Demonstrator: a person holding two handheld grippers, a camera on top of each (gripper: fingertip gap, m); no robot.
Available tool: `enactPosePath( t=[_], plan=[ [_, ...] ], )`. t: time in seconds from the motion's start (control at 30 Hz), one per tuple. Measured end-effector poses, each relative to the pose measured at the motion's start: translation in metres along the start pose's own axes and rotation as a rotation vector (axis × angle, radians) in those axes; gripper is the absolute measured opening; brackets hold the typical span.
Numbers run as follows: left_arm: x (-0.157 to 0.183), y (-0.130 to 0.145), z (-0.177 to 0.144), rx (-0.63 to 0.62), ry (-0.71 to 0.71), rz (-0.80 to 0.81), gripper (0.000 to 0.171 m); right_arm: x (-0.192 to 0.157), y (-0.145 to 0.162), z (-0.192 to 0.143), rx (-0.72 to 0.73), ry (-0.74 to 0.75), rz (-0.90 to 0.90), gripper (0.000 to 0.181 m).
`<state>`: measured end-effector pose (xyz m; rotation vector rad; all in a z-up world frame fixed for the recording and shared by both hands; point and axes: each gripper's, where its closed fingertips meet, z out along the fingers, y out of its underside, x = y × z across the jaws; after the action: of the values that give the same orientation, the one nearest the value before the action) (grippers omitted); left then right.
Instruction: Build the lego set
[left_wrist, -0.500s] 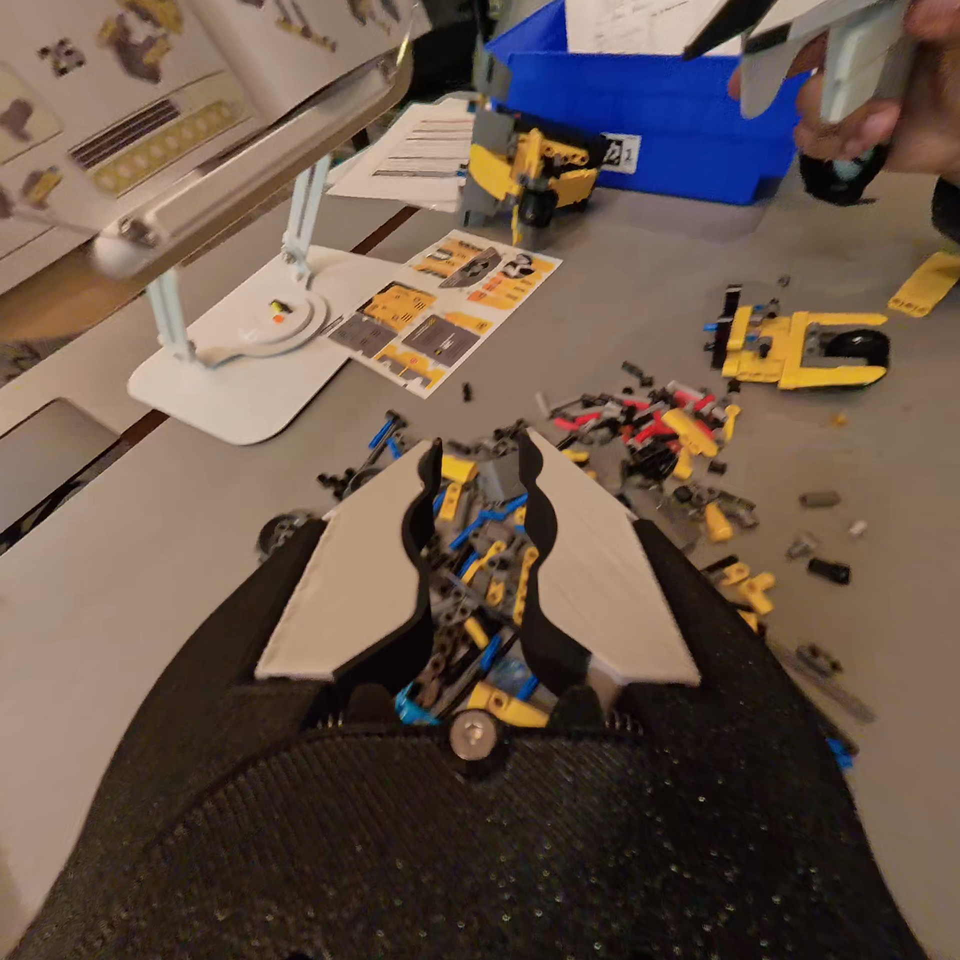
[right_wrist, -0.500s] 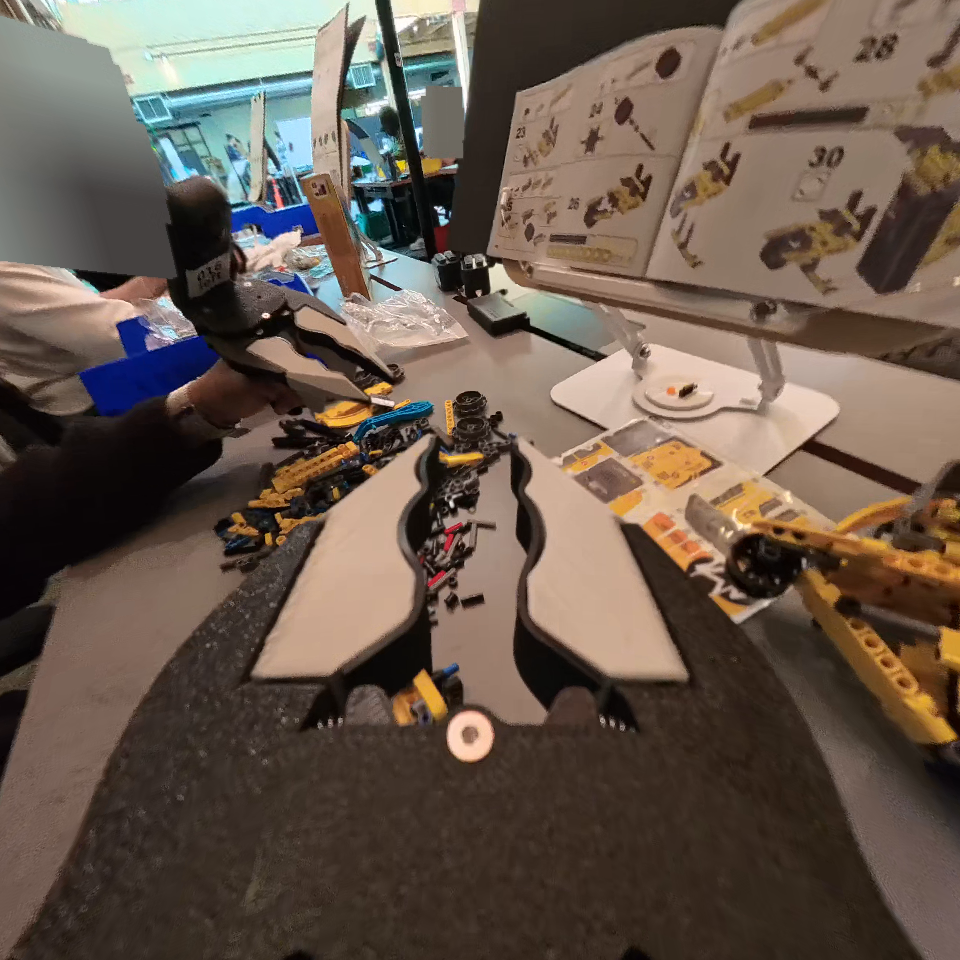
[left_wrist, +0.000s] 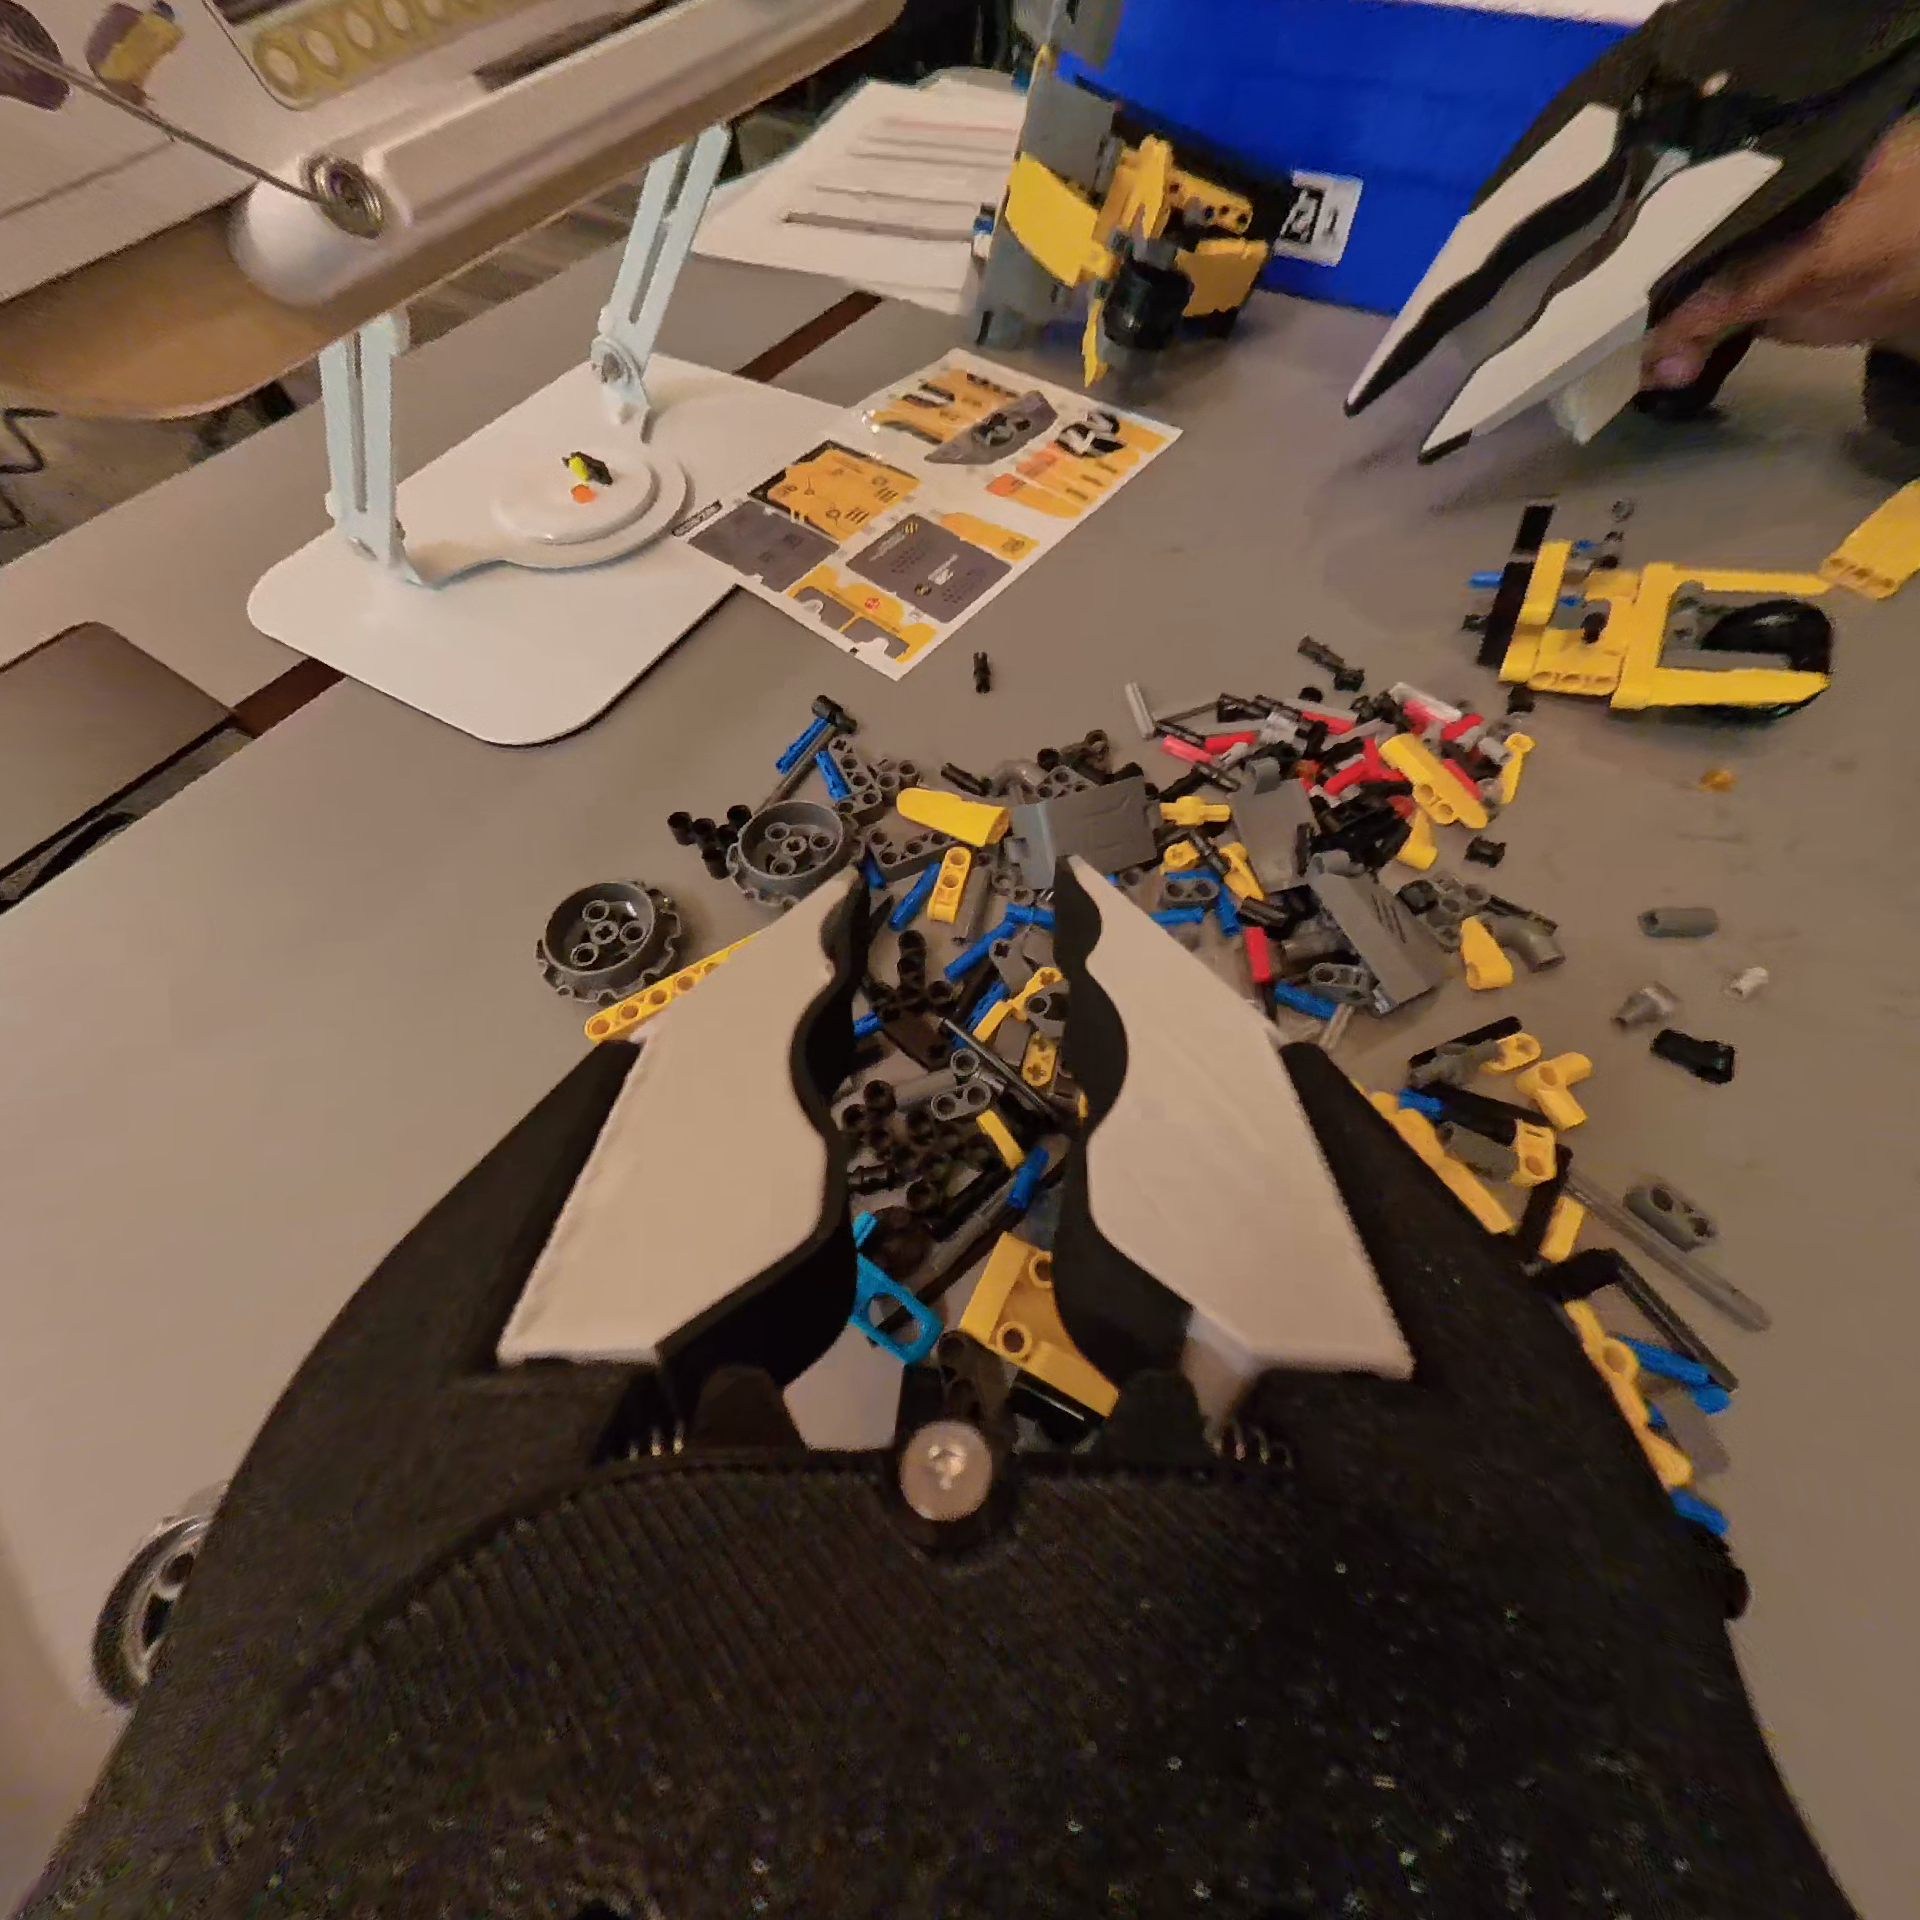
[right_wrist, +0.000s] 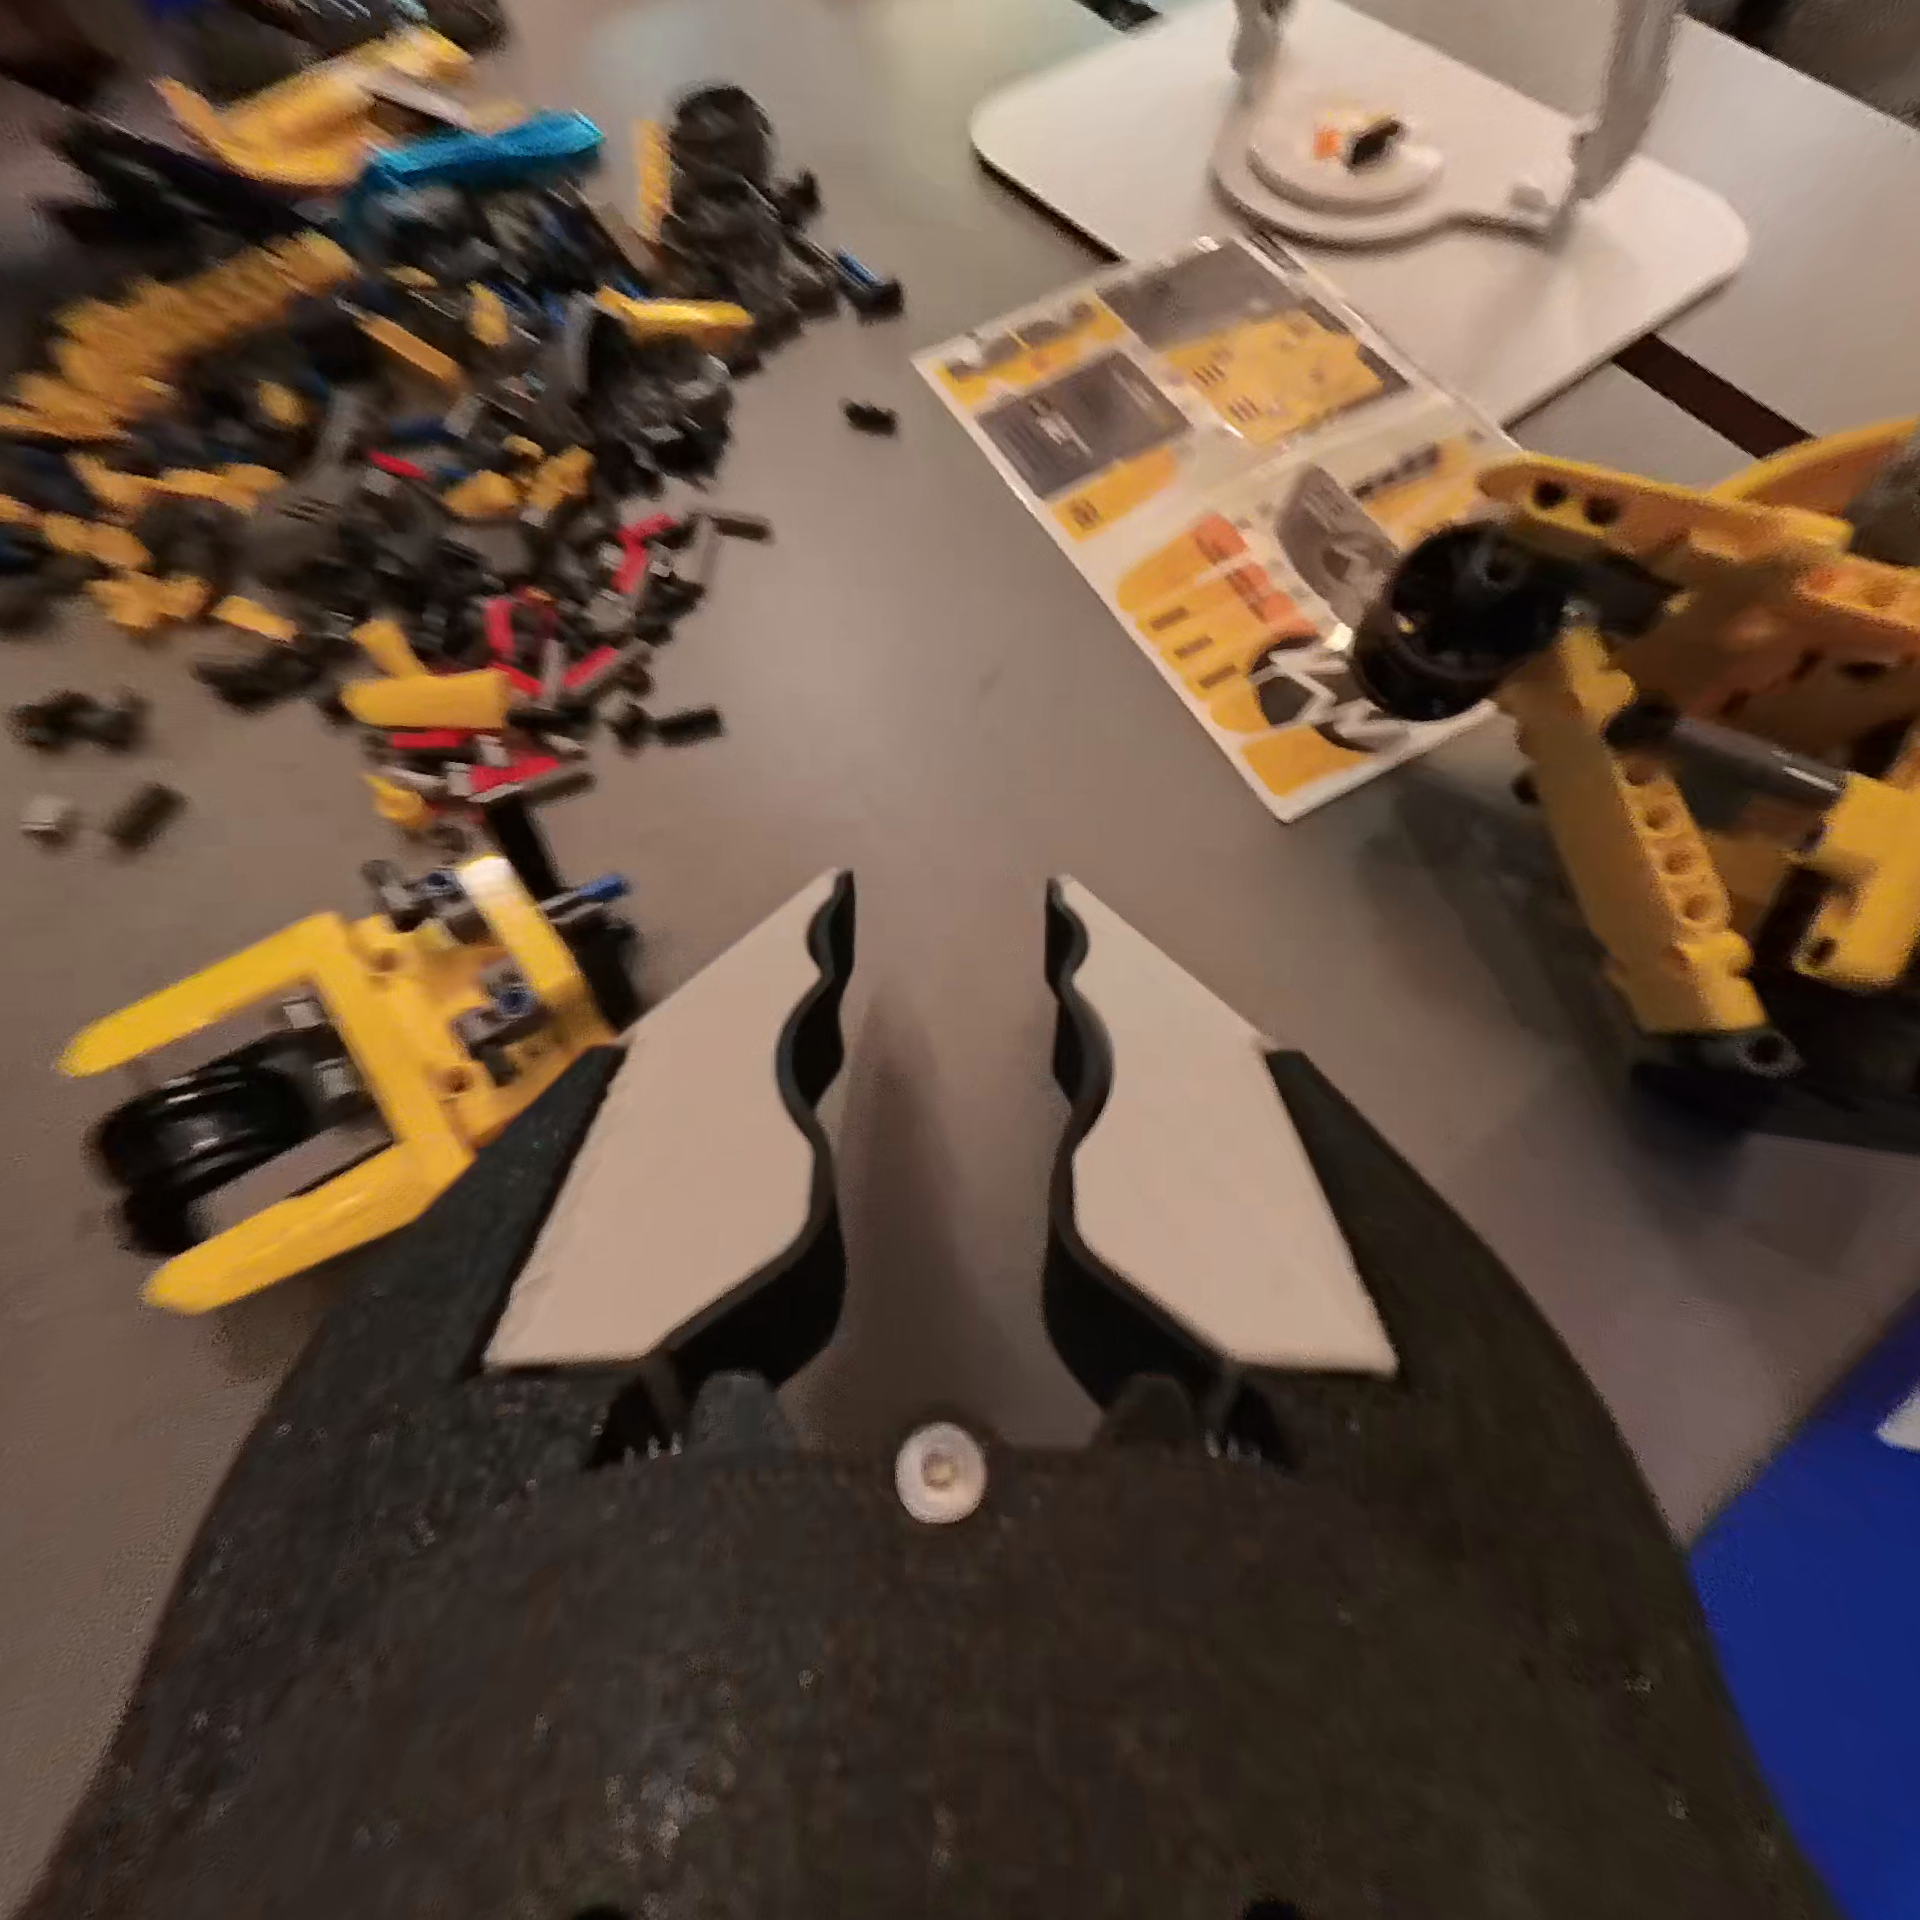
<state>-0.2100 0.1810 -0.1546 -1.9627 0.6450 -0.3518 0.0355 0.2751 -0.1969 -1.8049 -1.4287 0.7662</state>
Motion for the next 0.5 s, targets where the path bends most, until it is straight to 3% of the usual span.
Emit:
enactPosePath(
  t=[0.1,0.5],
  plan=[
    [-0.004,0.004,0.003,-0.015,-0.029,0.000,0.032,0.017,0.013,0.007,-0.060,0.107,0.003,0.039],
    [-0.007,0.013,0.008,-0.047,-0.026,-0.042,0.031,0.021,0.022,0.013,-0.126,0.110,0.039,0.048]
  ],
)
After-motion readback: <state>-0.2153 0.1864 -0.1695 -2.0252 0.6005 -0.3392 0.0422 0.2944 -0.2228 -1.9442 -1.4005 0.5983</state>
